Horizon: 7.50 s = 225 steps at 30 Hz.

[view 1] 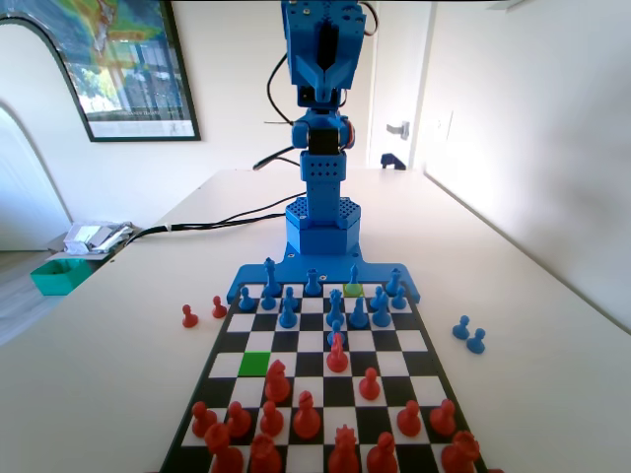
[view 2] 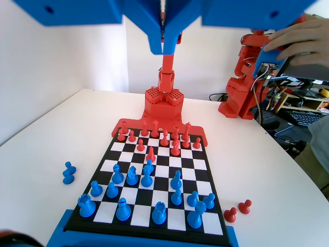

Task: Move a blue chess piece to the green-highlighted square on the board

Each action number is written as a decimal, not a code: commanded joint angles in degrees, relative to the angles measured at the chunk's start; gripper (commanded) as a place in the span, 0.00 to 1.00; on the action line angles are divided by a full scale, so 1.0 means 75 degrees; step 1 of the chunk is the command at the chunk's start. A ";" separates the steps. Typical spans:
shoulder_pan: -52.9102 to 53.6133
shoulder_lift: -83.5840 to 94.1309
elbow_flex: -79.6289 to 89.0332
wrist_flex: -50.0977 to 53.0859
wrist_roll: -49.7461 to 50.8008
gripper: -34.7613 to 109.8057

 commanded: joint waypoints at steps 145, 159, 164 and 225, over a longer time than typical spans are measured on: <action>-0.1652 -0.7512 0.3105 -0.4992 -0.6164 0.31; -0.2449 -0.7922 0.3223 -0.5461 -0.5578 0.31; -0.2789 -0.7934 0.3234 -0.5461 -0.5402 0.31; -0.2367 -0.8273 0.4547 -0.7313 -0.7312 0.32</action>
